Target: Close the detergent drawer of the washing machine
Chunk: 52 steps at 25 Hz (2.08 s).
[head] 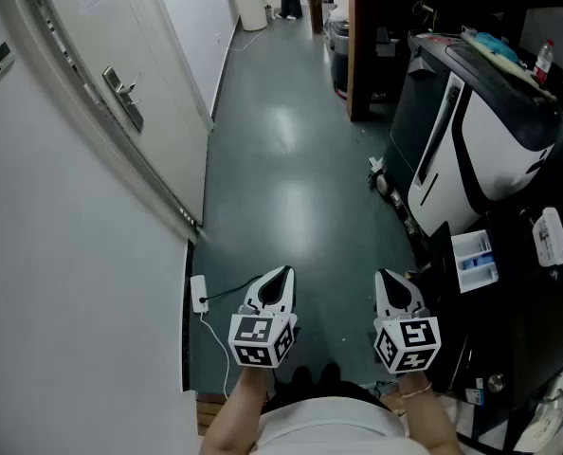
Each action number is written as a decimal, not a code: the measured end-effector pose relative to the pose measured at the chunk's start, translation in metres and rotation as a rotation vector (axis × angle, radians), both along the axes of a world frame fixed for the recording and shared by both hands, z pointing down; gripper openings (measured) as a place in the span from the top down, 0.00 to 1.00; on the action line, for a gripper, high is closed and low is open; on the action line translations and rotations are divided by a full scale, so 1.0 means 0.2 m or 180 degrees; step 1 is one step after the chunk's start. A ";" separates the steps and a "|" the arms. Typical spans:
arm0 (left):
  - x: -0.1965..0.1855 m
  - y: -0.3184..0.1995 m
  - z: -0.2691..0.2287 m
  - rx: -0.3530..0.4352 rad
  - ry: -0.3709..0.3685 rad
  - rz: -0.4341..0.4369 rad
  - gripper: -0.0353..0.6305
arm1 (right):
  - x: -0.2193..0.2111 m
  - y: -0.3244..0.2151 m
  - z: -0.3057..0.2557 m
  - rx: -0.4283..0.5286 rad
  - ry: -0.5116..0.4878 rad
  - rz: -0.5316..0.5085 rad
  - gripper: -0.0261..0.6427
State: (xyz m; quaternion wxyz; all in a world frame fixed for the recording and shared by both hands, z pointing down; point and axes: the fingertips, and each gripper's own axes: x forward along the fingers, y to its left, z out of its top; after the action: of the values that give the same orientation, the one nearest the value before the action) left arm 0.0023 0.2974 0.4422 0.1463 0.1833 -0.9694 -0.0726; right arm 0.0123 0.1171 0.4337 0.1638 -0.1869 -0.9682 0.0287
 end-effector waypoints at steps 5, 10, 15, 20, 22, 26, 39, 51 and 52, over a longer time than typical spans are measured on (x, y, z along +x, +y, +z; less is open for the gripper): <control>0.01 -0.01 0.01 0.0009 0.0000 -0.0029 0.96 | 0.01 0.00 0.03 0.0004 0.0027 -0.0032 0.96; 0.00 -0.01 0.02 0.0021 0.0000 -0.0053 0.96 | 0.01 -0.02 0.02 -0.0092 -0.0039 -0.0034 0.96; -0.02 -0.01 0.02 -0.0016 -0.0009 -0.0126 0.95 | -0.01 -0.06 -0.01 -0.0128 -0.0155 0.0086 0.96; -0.06 -0.05 0.01 -0.0016 -0.0030 -0.0109 0.95 | -0.04 -0.13 -0.03 -0.0046 -0.0210 0.0230 0.96; -0.07 -0.07 0.01 -0.0015 -0.0033 -0.0096 0.90 | -0.04 -0.16 -0.03 -0.0010 -0.0210 0.0273 0.96; -0.10 -0.13 0.00 -0.0048 -0.0052 -0.0021 0.88 | -0.05 -0.21 -0.04 -0.0032 -0.0233 0.0289 0.95; -0.15 -0.22 0.02 -0.0018 0.0000 0.0050 0.80 | -0.07 -0.21 0.00 -0.0065 -0.0061 0.0105 0.82; -0.47 -0.34 0.08 0.0039 0.0050 0.0413 0.76 | -0.30 -0.23 0.06 0.0040 0.0024 0.0375 0.81; -0.52 -0.36 0.09 0.0035 0.0053 0.0481 0.76 | -0.34 -0.23 0.06 0.0038 0.0027 0.0420 0.81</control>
State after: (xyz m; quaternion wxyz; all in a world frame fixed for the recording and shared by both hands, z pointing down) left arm -0.1016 0.2263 0.4595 0.1584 0.2562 -0.9511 -0.0682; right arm -0.0551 0.0706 0.4455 0.1669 -0.1216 -0.9778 0.0344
